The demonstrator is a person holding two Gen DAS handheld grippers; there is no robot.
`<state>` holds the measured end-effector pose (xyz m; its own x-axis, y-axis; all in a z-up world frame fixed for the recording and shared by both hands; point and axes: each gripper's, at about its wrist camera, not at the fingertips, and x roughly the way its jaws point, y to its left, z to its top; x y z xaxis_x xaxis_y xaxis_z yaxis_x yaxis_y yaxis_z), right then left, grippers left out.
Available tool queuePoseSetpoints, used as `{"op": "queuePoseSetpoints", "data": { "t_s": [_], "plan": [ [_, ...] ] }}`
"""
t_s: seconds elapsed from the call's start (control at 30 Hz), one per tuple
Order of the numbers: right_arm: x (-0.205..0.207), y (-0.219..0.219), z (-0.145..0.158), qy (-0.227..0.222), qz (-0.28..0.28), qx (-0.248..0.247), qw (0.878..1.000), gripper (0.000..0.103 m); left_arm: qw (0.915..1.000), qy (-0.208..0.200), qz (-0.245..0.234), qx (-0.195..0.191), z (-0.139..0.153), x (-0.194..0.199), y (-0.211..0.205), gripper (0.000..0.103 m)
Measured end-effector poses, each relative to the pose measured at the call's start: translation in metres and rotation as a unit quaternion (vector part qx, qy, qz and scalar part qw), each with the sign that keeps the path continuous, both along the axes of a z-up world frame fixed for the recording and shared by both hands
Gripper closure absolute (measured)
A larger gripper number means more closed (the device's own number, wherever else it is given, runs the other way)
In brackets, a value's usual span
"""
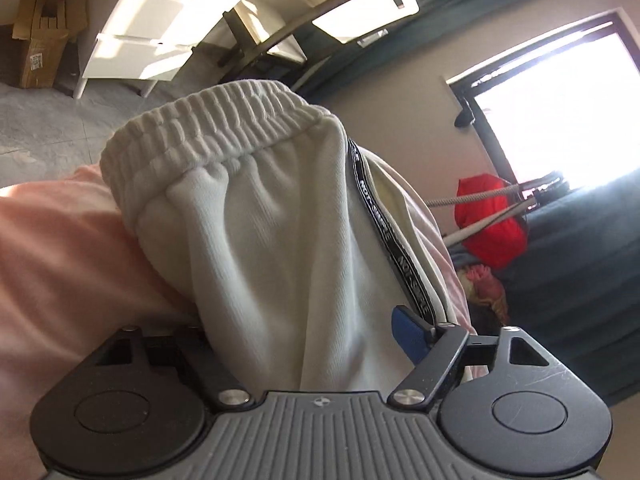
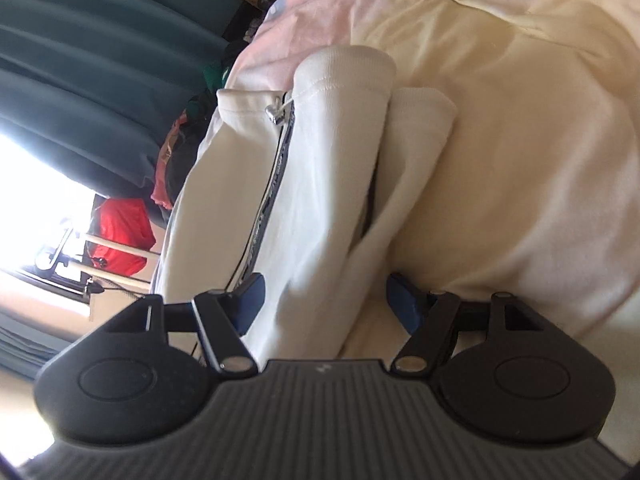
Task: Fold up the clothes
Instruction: 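Fold the waistband over with the left tool while the right tool holds the leg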
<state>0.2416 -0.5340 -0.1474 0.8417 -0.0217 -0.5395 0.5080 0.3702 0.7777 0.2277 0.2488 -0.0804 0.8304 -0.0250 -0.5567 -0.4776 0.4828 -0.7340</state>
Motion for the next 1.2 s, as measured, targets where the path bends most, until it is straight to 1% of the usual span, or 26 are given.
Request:
{"op": "queuePoseSetpoints", "data": {
  "t_s": [0.03, 0.07, 0.1, 0.13, 0.17, 0.2, 0.23, 0.33, 0.4, 0.47, 0.53, 0.63, 0.7, 0.77, 0.8, 0.9, 0.93, 1.0, 1.07, 1.13, 1.17, 1.2],
  "plan": [
    [0.006, 0.000, 0.001, -0.008, -0.006, -0.014, 1.000, 0.033, 0.9999, 0.004, 0.012, -0.003, 0.001, 0.003, 0.002, 0.042],
    [0.011, 0.000, 0.004, -0.014, -0.014, -0.029, 0.999, 0.035, 0.9999, 0.004, 0.014, -0.003, 0.007, 0.005, 0.003, 0.046],
    [0.014, 0.001, 0.007, -0.019, -0.022, -0.045, 0.999, 0.050, 0.9999, 0.004, 0.016, -0.003, 0.014, 0.007, 0.004, 0.055],
    [0.016, 0.001, 0.010, -0.019, -0.029, -0.056, 0.998, 0.077, 0.9998, 0.005, 0.018, -0.003, 0.020, 0.009, 0.005, 0.064],
    [0.018, 0.000, 0.013, -0.018, -0.035, -0.064, 0.997, 0.087, 0.9998, 0.005, 0.020, -0.003, 0.026, 0.010, 0.006, 0.072],
    [0.018, 0.000, 0.016, -0.019, -0.037, -0.069, 0.997, 0.086, 0.9997, 0.005, 0.023, -0.003, 0.032, 0.012, 0.007, 0.084],
    [0.017, 0.002, 0.022, -0.023, -0.036, -0.077, 0.996, 0.088, 0.9997, 0.005, 0.025, -0.002, 0.039, 0.014, 0.008, 0.087],
    [0.005, 0.006, 0.042, -0.040, -0.036, -0.098, 0.994, 0.090, 0.9995, 0.006, 0.031, -0.002, 0.057, 0.019, 0.010, 0.089],
    [-0.010, 0.007, 0.055, -0.050, -0.042, -0.098, 0.993, 0.090, 0.9993, -0.001, 0.033, -0.016, 0.074, 0.016, 0.011, 0.090],
    [-0.032, 0.008, 0.067, -0.058, -0.049, -0.089, 0.993, 0.090, 0.9994, -0.014, 0.027, -0.018, 0.092, 0.002, 0.013, 0.090],
    [-0.053, 0.009, 0.078, -0.065, -0.057, -0.080, 0.993, 0.090, 0.9996, -0.023, 0.017, -0.005, 0.113, -0.017, 0.012, 0.090],
    [-0.087, 0.011, 0.092, -0.073, -0.067, -0.064, 0.993, 0.090, 0.9996, -0.029, 0.000, 0.005, 0.135, -0.060, 0.020, 0.090],
    [-0.116, 0.015, 0.091, -0.070, -0.069, -0.057, 0.994, 0.090, 0.9997, -0.023, -0.009, 0.002, 0.140, -0.093, 0.031, 0.090],
    [-0.146, 0.020, 0.091, -0.068, -0.071, -0.054, 0.994, 0.090, 0.9997, -0.013, -0.016, -0.016, 0.142, -0.126, 0.046, 0.090],
    [-0.160, 0.024, 0.090, -0.068, -0.070, -0.051, 0.994, 0.090, 0.9995, -0.007, -0.020, -0.022, 0.143, -0.142, 0.053, 0.090],
    [-0.195, 0.031, 0.081, -0.063, -0.065, -0.033, 0.995, 0.090, 0.9989, 0.016, -0.040, -0.018, 0.143, -0.193, 0.075, 0.090],
    [-0.205, 0.033, 0.077, -0.058, -0.063, -0.027, 0.996, 0.090, 0.9986, 0.023, -0.045, -0.014, 0.140, -0.205, 0.080, 0.089],
    [-0.212, 0.034, 0.069, -0.038, -0.039, -0.024, 0.998, 0.090, 0.9980, 0.039, -0.049, -0.013, 0.127, -0.228, 0.092, 0.089],
    [-0.213, 0.031, 0.061, -0.019, -0.004, -0.022, 1.000, 0.090, 0.9971, 0.047, -0.047, -0.037, 0.106, -0.242, 0.104, 0.088],
    [-0.215, 0.028, 0.051, -0.007, 0.014, -0.013, 1.000, 0.089, 0.9952, 0.052, -0.036, -0.075, 0.082, -0.255, 0.117, 0.086],
    [-0.216, 0.026, 0.046, -0.004, 0.016, 0.002, 1.000, 0.089, 0.9941, 0.054, -0.033, -0.088, 0.070, -0.261, 0.122, 0.085],
    [-0.218, 0.024, 0.040, -0.003, 0.014, 0.020, 1.000, 0.088, 0.9936, 0.057, -0.034, -0.090, 0.059, -0.265, 0.126, 0.082]
  ]
}}
